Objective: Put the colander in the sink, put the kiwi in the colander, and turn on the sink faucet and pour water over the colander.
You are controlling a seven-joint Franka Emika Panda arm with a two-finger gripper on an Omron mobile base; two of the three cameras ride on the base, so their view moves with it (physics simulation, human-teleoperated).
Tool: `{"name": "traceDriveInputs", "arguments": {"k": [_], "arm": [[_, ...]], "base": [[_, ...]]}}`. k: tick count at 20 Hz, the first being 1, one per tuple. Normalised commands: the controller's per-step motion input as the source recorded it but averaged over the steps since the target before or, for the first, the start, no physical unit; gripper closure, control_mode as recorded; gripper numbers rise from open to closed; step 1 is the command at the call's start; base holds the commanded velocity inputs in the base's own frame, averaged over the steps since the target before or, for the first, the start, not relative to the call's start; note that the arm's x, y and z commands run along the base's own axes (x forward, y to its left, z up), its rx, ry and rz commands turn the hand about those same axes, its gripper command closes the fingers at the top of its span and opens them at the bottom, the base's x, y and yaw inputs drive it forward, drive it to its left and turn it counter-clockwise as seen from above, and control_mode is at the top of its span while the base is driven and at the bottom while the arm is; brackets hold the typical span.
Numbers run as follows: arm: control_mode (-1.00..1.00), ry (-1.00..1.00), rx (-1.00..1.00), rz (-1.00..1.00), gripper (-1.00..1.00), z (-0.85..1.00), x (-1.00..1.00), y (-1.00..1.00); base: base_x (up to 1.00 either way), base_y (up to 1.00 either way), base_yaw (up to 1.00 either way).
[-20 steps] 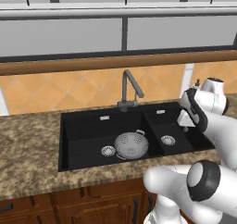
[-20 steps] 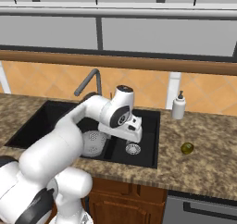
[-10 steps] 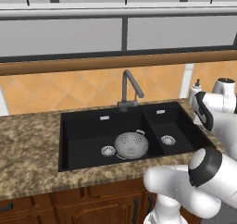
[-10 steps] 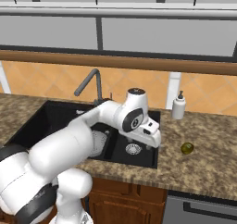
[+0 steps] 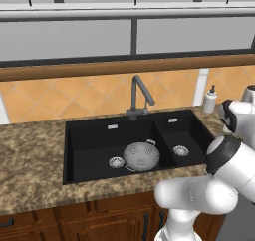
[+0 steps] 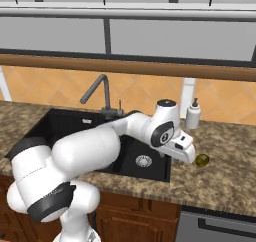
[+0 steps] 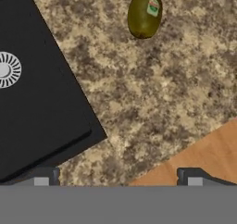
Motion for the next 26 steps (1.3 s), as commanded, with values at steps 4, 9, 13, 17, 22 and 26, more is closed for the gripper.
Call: {"name": "traceDriveInputs", "arguments": {"k": [4, 9, 13, 17, 22, 26], "arm": [[-1.0, 0.04, 0.0, 0.0, -1.0, 0.0, 0.21, -0.58], [-1.0, 0.0, 0.0, 0.0, -1.0, -0.01, 0.16, -0.51], [-1.0, 0.0, 0.0, 0.0, -1.0, -0.11, 0.33, -0.28], [-1.0, 0.0, 0.02, 0.0, -1.0, -0.28, 0.45, -0.11], [-1.0, 0.0, 0.06, 0.0, -1.0, -0.3, 0.34, -0.17], [-1.0, 0.0, 0.07, 0.0, -1.0, -0.28, 0.27, -0.23]], "base": [[0.0, 0.0, 0.0], [0.0, 0.0, 0.0], [0.0, 0.0, 0.0], [0.0, 0.0, 0.0], [0.0, 0.0, 0.0], [0.0, 0.0, 0.0]]}}
